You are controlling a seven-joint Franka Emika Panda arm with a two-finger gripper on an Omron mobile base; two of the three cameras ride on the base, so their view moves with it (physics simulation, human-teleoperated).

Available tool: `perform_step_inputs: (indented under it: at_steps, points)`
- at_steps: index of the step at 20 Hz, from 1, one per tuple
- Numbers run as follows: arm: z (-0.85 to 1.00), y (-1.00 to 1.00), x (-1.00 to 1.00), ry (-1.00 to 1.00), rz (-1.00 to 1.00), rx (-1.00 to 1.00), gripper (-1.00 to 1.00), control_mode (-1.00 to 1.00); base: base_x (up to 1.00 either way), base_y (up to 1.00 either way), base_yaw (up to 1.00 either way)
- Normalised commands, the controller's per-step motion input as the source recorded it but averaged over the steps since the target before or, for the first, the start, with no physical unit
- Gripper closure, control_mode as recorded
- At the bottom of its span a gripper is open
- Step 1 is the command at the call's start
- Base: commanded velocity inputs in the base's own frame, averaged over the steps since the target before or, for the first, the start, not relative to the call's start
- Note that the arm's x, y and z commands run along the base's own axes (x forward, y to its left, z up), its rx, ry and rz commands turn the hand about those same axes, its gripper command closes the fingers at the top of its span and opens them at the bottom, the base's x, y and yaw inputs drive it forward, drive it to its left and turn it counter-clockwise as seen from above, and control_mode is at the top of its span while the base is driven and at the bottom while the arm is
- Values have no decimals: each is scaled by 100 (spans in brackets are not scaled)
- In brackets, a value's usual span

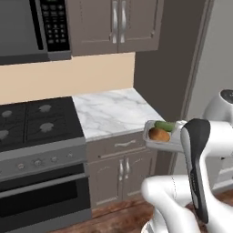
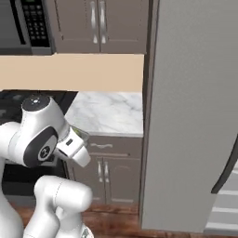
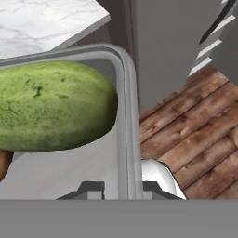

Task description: Take the cucumber and potato out of the freezer and place them in the tupperware container on the counter. Then put the tupperware containing the vegetables back in the freezer.

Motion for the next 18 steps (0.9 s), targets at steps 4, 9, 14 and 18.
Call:
perform_step_inputs:
  at_steps: [4,9,14,18]
  points:
    - [0,0,0,0,0,0,100,100,-39,-87,0]
    - [0,0,0,0,0,0,100,100,2,-99,3]
    - [0,0,0,0,0,0,100,100,29,-88,16]
    - [0,0,0,0,0,0,100,100,24,-79,24]
